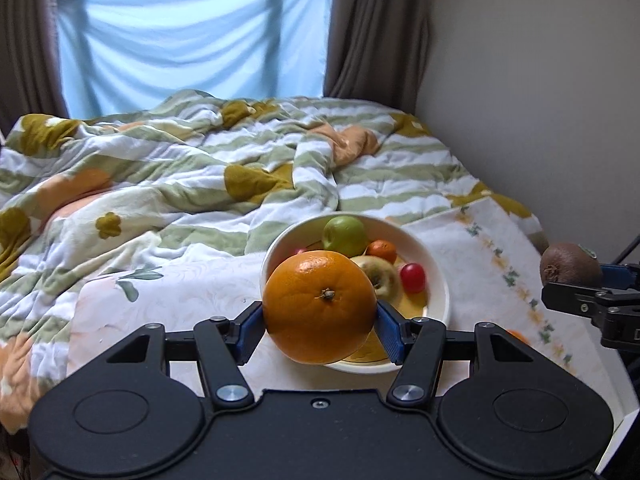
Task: Organize fruits
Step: 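Lower the large orange into the bowl and open the left tool while the right tool carries the kiwi, then lower the brown kiwi into the bowl and open the right tool, then move the left tool to the green pomelo while the right tool approaches the orange, then grasp the green pomelo with the left tool while the right tool grasps the orange, then lower the green pomelo into the bowl and open the left tool while the right tool carries the orange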
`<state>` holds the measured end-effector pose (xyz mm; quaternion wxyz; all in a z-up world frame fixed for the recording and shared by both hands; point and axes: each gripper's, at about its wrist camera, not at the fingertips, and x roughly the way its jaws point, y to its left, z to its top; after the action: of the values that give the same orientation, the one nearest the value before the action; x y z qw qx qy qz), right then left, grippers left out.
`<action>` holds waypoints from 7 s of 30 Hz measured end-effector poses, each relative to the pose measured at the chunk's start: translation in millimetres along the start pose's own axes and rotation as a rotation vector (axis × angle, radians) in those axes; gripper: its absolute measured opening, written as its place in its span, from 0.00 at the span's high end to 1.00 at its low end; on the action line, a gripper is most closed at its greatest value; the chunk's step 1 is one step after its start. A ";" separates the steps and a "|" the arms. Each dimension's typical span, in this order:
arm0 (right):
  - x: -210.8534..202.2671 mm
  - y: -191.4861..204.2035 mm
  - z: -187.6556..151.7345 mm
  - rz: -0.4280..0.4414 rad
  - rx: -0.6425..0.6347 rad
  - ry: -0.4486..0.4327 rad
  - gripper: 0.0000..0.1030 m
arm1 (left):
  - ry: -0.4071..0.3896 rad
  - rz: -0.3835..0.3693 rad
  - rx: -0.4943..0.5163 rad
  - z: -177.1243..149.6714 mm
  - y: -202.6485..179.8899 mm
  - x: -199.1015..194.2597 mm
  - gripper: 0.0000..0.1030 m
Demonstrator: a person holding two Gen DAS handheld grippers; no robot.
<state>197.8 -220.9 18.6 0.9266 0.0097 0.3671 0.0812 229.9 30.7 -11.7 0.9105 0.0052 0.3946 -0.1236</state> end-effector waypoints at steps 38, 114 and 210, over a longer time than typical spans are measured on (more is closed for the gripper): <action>59.7 52.1 -1.9 -0.085 0.017 0.056 0.21 | -0.012 -0.034 0.102 2.4 33.7 28.8 0.00; -52.1 -32.3 -55.0 0.125 -0.156 0.005 0.00 | -0.090 0.293 -0.158 -96.2 -68.4 -113.9 0.00; 35.8 -19.9 36.5 0.170 -0.159 -0.036 0.28 | -0.153 0.180 -0.118 17.2 -50.8 -27.8 0.44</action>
<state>251.2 -233.4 19.4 0.9207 -0.0313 0.3404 0.1883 212.2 -14.3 24.6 0.9441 -0.0224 0.3284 -0.0181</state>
